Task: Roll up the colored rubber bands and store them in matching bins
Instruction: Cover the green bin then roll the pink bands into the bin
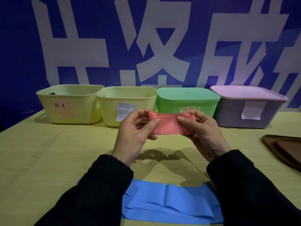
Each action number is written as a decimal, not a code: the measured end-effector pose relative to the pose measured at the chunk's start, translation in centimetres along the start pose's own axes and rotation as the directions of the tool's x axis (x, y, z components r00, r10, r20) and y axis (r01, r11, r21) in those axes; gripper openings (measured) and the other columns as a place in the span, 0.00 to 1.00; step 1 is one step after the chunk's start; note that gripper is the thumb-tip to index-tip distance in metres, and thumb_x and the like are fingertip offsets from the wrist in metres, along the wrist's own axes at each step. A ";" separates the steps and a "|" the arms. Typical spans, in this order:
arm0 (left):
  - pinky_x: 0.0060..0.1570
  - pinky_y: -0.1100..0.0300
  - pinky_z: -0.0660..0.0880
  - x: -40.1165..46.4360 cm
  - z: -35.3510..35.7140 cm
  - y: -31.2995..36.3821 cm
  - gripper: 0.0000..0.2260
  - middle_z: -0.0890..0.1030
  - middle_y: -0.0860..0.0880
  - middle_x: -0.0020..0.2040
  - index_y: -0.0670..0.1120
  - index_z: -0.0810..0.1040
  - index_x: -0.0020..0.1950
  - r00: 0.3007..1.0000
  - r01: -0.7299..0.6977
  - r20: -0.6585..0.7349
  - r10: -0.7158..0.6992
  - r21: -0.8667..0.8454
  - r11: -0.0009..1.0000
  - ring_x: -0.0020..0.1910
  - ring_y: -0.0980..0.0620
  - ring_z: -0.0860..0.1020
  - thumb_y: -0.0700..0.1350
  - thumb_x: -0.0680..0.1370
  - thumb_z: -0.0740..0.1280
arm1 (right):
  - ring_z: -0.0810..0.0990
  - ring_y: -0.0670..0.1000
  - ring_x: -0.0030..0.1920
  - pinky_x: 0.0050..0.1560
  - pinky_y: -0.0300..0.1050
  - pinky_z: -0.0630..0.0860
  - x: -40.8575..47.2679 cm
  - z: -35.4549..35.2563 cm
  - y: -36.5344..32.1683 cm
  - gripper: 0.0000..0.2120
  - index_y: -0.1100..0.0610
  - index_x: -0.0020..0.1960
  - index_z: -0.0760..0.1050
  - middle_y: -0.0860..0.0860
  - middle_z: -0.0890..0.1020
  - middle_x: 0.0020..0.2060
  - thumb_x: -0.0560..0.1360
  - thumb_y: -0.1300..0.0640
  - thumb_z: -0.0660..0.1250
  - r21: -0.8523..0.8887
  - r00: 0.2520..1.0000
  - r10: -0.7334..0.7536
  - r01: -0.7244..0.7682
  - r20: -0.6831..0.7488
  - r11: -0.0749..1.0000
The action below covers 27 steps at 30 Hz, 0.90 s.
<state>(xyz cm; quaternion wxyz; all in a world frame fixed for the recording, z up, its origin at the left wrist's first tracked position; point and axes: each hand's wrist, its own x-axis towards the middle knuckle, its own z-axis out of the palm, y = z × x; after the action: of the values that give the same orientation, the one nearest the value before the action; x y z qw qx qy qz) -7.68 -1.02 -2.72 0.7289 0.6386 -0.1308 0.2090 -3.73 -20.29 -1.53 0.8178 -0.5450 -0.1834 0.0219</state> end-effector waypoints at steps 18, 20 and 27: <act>0.31 0.60 0.76 0.0 0.0 0.3 0.13 0.84 0.50 0.47 0.48 0.80 0.53 0.998 0.006 -0.060 0.001 0.114 0.994 0.33 0.50 0.79 0.44 0.71 0.77 | 0.83 0.50 0.40 0.35 0.40 0.80 -0.2 0.8 0.8 0.08 0.56 0.44 0.84 0.53 0.85 0.41 0.65 0.58 0.77 -0.084 0.993 -0.097 0.091 -0.067 0.992; 0.31 0.60 0.76 -0.1 0.0 0.4 0.14 0.84 0.52 0.47 0.49 0.80 0.53 0.998 0.000 -0.060 0.007 0.112 0.994 0.36 0.51 0.80 0.46 0.69 0.78 | 0.83 0.50 0.41 0.35 0.40 0.80 -0.1 0.7 0.8 0.08 0.56 0.44 0.84 0.52 0.85 0.41 0.66 0.58 0.77 -0.075 0.992 -0.096 0.090 -0.084 0.993; 0.39 0.58 0.82 -0.1 0.3 0.0 0.09 0.84 0.50 0.50 0.45 0.80 0.57 0.999 0.023 0.031 -0.023 -0.002 1.000 0.46 0.53 0.83 0.36 0.78 0.70 | 0.82 0.49 0.40 0.36 0.40 0.79 -0.1 0.8 0.9 0.08 0.57 0.45 0.83 0.51 0.84 0.39 0.67 0.58 0.76 -0.114 0.990 -0.125 0.117 -0.067 0.987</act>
<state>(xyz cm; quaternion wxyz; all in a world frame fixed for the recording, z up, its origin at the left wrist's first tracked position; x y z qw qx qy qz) -7.71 -1.36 -2.72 0.7299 0.6424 -0.1351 0.1906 -3.95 -19.24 -2.08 0.7927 -0.5773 -0.1869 -0.0580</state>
